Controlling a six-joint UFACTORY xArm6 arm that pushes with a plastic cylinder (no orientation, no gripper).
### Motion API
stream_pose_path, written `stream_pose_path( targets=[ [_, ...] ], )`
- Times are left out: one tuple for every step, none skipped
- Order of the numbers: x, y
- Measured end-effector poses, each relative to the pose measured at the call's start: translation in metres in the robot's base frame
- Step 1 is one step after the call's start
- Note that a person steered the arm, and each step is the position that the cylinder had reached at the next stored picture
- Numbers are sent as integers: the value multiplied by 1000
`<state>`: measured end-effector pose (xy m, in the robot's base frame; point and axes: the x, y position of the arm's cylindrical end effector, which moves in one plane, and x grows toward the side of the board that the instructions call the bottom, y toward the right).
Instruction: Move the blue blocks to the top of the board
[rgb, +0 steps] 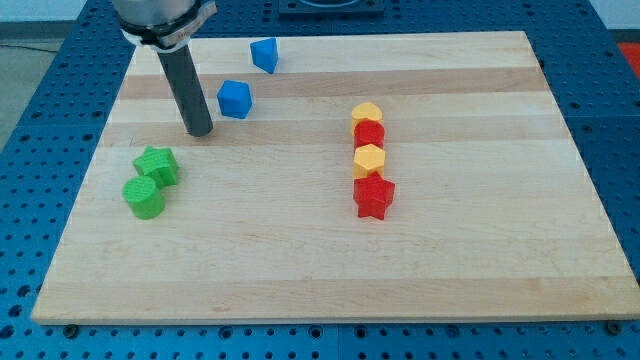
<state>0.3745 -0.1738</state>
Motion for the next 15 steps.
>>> stream_pose_path(
  targets=[
    [-22, 9],
    [-28, 35],
    [-31, 62],
    [-37, 75],
    [-40, 74],
    [-43, 74],
    [-43, 58],
    [-45, 43],
    [-63, 45],
    [-72, 76],
    [-71, 81],
    [-62, 94],
    [-60, 106],
    [-60, 110],
    [-68, 110]
  ],
)
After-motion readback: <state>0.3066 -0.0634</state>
